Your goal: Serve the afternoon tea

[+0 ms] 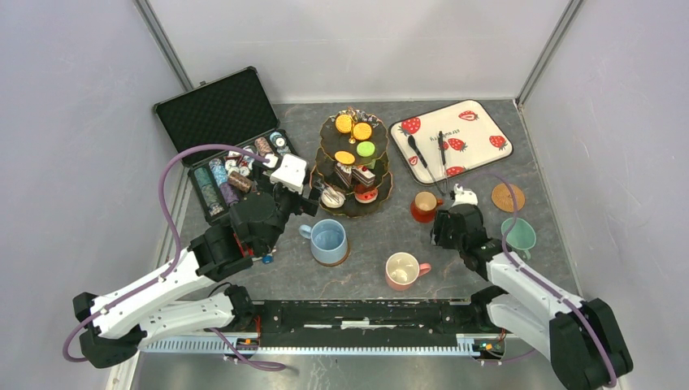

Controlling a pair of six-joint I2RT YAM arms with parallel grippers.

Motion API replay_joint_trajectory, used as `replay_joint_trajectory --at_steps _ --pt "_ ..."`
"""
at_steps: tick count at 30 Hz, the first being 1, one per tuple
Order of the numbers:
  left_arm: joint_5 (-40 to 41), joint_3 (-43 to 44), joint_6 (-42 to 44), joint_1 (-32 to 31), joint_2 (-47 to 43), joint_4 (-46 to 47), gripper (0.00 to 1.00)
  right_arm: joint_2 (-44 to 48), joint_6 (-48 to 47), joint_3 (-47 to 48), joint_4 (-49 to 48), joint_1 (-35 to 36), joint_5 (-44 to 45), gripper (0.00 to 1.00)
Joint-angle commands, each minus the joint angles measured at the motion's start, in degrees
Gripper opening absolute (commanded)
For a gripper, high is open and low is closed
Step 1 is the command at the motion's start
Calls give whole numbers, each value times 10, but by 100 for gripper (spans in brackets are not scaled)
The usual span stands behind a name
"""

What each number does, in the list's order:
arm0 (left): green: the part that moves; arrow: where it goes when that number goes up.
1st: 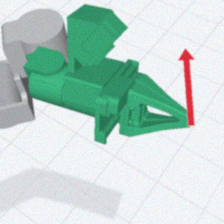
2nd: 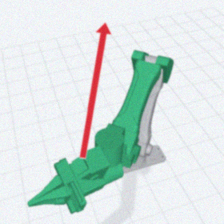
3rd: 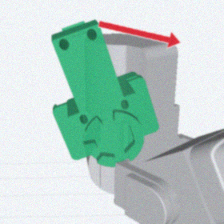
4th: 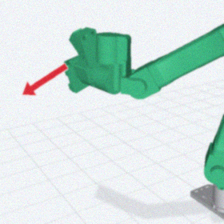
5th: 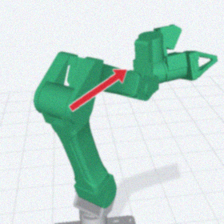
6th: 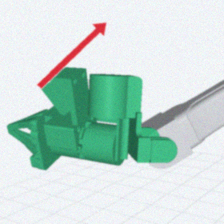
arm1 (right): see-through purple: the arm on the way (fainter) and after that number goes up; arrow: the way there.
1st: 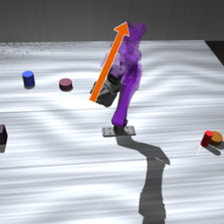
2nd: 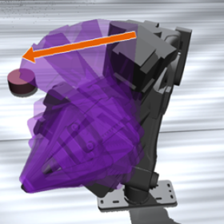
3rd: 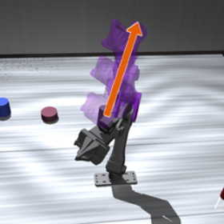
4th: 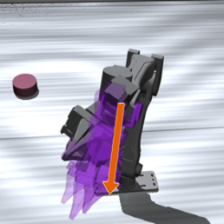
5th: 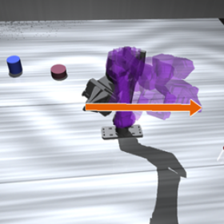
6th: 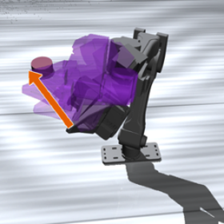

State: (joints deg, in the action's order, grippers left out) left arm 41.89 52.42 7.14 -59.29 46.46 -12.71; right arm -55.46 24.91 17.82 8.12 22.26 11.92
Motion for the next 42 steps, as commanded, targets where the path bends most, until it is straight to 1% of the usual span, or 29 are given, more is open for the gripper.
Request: replay_joint_trajectory --at_steps 1,2,5,10,15,19,23,29,37,42 --pt "1 7 -2 -2 -2 23 100 29 51 -36 19 7 -117 59" --pt "1 7 -1 -2 -1 22 100 35 58 -39 18 8 -141 58" --pt "1 7 -2 -2 1 22 100 48 84 -52 4 13 -173 58" --pt "2 7 -2 -1 4 21 100 35 111 -56 -28 29 -203 58" --pt "3 7 -2 -2 4 21 100 11 124 -42 -56 61 -207 57" --pt "5 7 -2 -1 4 22 100 -5 129 -41 -77 69 -202 57" --pt "5 7 -2 -2 5 22 100 -36 135 -37 -128 74 -203 57" --pt "7 6 1 -2 7 23 100 -89 131 -7 -160 87 -204 57" --pt "13 4 6 -2 8 26 100 -165 113 52 -171 125 -200 57" --pt "18 2 10 -2 12 30 100 -216 96 98 -169 145 -222 57"
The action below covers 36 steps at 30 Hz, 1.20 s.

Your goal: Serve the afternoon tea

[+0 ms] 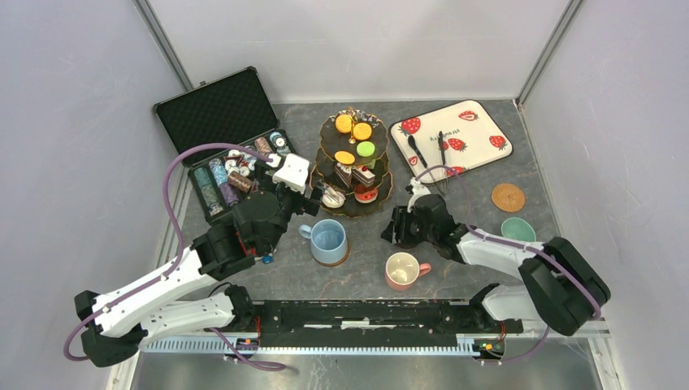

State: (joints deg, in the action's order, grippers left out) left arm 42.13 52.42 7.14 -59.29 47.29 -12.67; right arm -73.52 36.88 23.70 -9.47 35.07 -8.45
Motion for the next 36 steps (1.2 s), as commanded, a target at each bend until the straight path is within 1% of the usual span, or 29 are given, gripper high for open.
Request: replay_joint_trajectory --at_steps 1,4,7,14,16,20,23,25,28,31,36 --pt "14 3 9 -1 3 27 100 -48 -30 48 10 23 -22 56" --pt "15 -1 11 -2 1 31 100 -76 -46 78 20 39 -34 57" --pt "18 -1 14 -1 2 33 100 -85 -58 97 19 54 -43 58" --pt "17 -2 15 -1 8 34 100 -97 -73 133 16 59 -80 60" --pt "17 -4 15 -1 8 36 100 -89 -89 147 33 61 -68 61" --pt "22 -3 18 -1 11 37 100 -60 -130 177 92 60 -9 65" --pt "21 -6 18 -1 7 40 100 -45 -156 183 142 59 37 71" --pt "24 -6 21 -1 10 41 100 -42 -168 182 160 59 50 75" --pt "21 -7 21 2 13 44 100 -44 -179 167 161 59 57 78" --pt "29 -6 25 3 28 40 100 -67 -187 175 174 59 50 78" --pt "30 -12 28 9 25 49 100 -109 -182 188 152 61 18 78"
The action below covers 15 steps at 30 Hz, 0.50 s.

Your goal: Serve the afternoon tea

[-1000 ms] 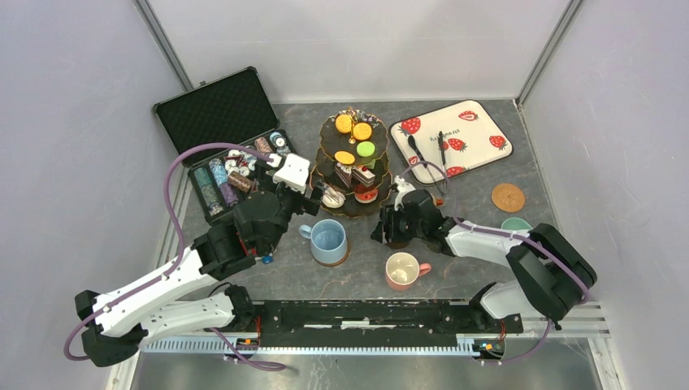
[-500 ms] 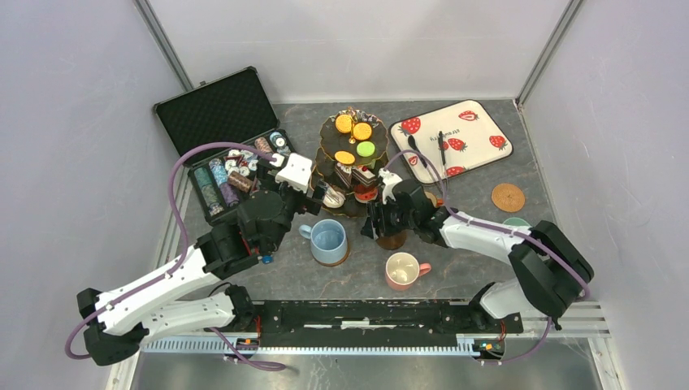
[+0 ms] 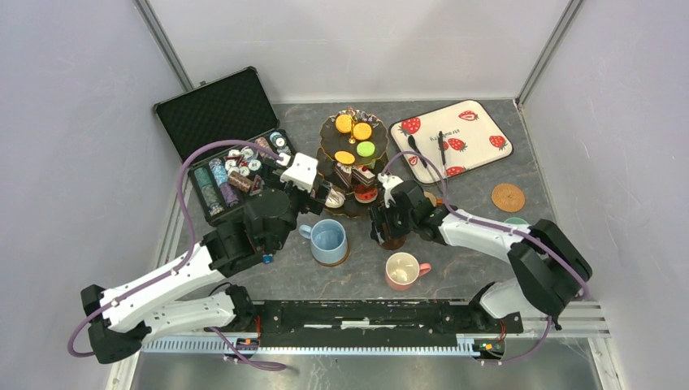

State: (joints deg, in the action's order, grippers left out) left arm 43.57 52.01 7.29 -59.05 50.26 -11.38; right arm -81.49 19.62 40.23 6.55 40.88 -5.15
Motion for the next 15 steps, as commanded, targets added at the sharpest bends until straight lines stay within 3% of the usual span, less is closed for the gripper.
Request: replay_joint_trajectory --at_steps 1,15 --pt "18 -8 27 8 -3 36 100 -39 -5 27 -10 5 -21 77" --pt "6 -3 21 19 10 30 100 -91 58 29 -104 45 -119 73"
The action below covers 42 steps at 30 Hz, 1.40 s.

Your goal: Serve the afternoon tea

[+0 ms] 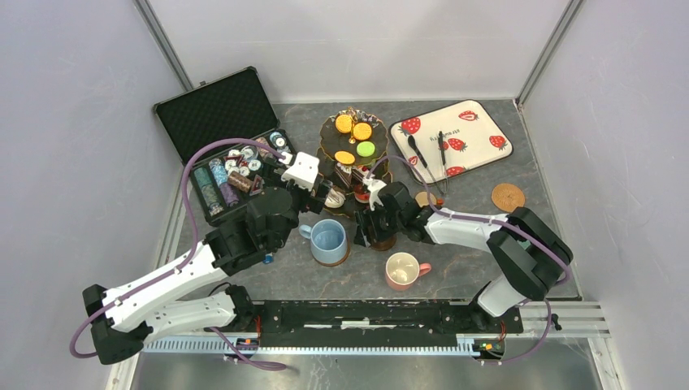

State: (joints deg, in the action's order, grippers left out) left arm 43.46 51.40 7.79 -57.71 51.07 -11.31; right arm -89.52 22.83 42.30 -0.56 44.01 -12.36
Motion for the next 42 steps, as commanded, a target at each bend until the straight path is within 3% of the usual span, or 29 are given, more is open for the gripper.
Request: replay_joint_trajectory --at_steps 1,12,20,25,32,42 --pt "5 5 14 7 2 27 100 -9 30 2 -48 17 -52 73" --pt "3 4 12 14 5 28 100 -22 60 2 -94 22 -67 70" --pt "-15 8 -1 14 3 20 100 51 -1 7 23 22 43 69" --pt "-21 11 -6 14 0 14 100 63 -30 8 95 17 137 56" --pt "-18 10 -5 14 -6 16 100 43 -12 -9 54 19 114 26" --pt "-16 8 -3 14 -8 17 100 -21 28 -15 -41 42 65 22"
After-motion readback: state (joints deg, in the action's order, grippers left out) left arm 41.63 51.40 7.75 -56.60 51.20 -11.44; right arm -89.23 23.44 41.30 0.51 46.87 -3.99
